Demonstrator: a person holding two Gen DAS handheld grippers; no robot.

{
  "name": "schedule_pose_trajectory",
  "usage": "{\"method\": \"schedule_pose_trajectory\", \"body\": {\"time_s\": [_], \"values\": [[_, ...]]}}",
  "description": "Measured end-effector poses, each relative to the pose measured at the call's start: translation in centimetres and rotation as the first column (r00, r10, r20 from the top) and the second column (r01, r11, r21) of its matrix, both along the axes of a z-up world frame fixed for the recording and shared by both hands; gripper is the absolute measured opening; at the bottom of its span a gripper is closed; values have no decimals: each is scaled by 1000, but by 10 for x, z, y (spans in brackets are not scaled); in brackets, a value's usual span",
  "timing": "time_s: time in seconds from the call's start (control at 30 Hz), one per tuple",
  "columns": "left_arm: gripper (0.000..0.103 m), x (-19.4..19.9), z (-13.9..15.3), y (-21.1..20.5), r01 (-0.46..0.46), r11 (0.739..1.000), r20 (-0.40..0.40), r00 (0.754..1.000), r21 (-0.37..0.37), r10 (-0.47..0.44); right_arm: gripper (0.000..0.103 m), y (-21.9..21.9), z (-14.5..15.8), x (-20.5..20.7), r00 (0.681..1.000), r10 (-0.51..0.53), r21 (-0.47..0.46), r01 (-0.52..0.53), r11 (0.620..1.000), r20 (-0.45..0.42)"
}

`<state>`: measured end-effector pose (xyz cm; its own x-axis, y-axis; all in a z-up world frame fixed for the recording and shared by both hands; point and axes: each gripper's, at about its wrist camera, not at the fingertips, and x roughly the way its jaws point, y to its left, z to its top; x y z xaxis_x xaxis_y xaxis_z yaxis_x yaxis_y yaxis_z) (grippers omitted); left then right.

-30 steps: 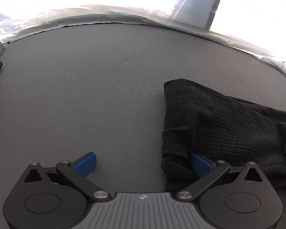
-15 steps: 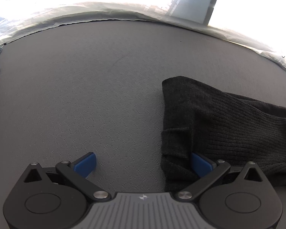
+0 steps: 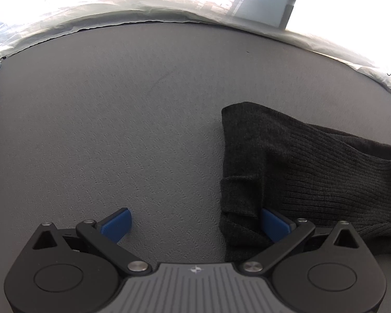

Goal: Fold clothes

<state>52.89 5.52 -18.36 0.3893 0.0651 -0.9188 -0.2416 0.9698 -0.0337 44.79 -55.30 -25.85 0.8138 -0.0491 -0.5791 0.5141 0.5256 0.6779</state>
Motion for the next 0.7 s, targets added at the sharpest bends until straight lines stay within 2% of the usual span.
{"method": "schedule_pose_trajectory", "body": {"time_s": [0.1,0.13,0.17,0.23,0.3,0.37,0.43,0.53,0.63,0.7], "values": [[103,-1,-1,0,-3,1000,6,1000,2,3,40,-6,-5,1,999,-50,82,48,995,17],[103,-2,-1,0,-4,1000,7,1000,2,3,36,-8,-7,0,998,-62,108,59,992,21],[103,-2,-1,-1,-3,1000,7,1000,3,3,26,-10,-10,-1,997,-73,133,69,989,25],[103,-2,0,-1,-2,1000,4,1000,2,2,13,-17,-21,-5,994,-91,253,75,964,55],[103,-1,1,0,-1,1000,-5,1000,1,1,11,-17,-27,-11,987,-139,330,104,938,85],[103,1,1,0,-1,1000,-16,1000,-2,1,11,-13,-25,-14,982,-143,333,94,938,125],[103,2,1,1,-1,1000,-17,1000,-3,1,10,-7,-21,-18,970,-149,385,65,921,192],[103,0,0,1,-1,1000,-6,1000,-1,1,10,7,-20,-18,944,-177,503,15,864,277],[103,-1,0,1,-7,1000,-4,1000,-3,7,10,27,-10,-13,934,-142,557,-69,827,327],[103,-2,0,1,-8,1000,-6,1000,-4,8,10,44,-8,-8,923,-141,616,-120,779,358]]}}
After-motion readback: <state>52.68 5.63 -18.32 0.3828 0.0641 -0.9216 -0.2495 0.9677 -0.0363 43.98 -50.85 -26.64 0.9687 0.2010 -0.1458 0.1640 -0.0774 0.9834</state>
